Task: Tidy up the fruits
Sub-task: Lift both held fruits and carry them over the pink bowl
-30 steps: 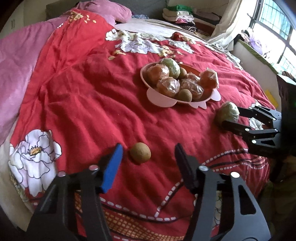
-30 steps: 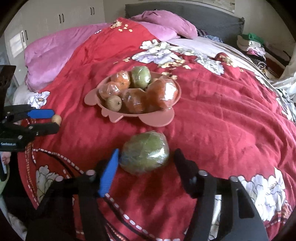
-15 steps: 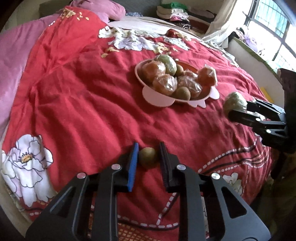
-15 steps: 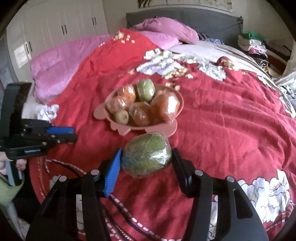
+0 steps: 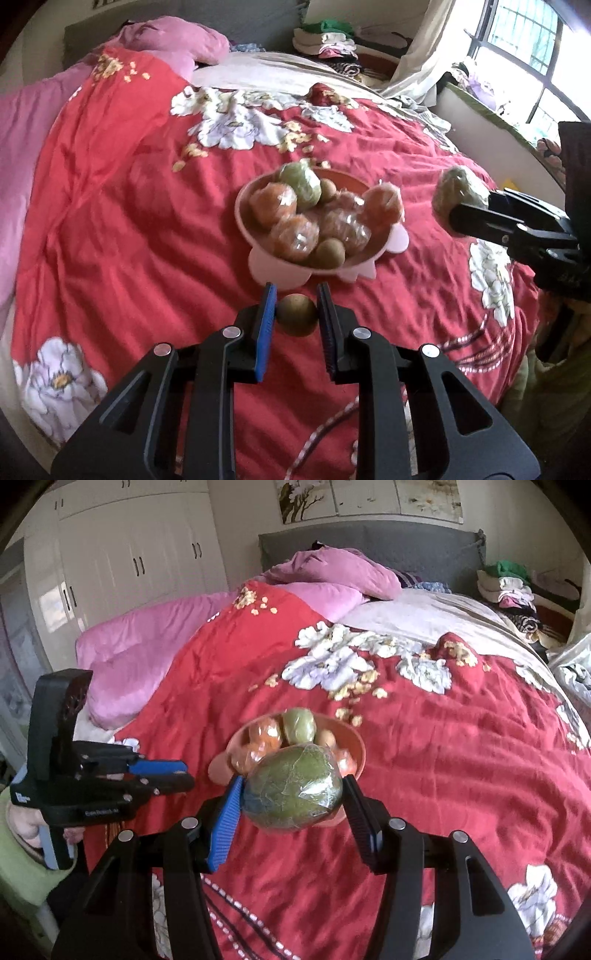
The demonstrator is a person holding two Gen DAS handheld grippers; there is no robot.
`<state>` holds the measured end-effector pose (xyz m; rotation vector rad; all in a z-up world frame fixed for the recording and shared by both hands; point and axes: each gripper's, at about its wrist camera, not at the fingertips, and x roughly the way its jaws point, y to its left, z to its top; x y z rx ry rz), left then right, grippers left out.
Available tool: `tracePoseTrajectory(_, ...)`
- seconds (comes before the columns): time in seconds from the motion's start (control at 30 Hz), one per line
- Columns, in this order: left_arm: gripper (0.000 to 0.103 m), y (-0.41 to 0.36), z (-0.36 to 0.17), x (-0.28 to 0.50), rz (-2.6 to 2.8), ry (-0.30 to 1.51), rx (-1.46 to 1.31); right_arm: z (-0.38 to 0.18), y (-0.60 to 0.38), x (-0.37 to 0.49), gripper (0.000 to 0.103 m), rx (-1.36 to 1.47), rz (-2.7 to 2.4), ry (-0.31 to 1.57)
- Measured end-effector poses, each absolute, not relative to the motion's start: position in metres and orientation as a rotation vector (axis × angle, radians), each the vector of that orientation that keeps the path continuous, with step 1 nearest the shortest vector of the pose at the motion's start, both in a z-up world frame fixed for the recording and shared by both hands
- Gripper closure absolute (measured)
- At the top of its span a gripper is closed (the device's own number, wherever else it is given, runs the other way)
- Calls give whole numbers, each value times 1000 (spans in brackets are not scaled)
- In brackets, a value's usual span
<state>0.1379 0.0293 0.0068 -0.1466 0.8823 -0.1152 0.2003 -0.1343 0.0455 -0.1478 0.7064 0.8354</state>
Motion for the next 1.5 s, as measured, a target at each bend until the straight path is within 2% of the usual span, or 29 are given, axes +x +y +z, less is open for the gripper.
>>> tracePoseTrajectory(0.5, 88, 21, 10, 185, -120, 887, -127, 55, -98, 255, 50, -183, 877, 736)
tracePoseTrajectory(1.03, 87, 41, 0, 214, -84, 893, -170, 40, -84, 280, 50, -203, 884, 784)
tracePoseTrajectory(1.23, 77, 44, -4, 214, -82, 893, -185, 32, -78, 281, 50, -217, 898, 806)
tracePoseTrajectory(1.5, 76, 47, -1, 211, -82, 880, -193, 23, -65, 279, 50, -273, 916, 825)
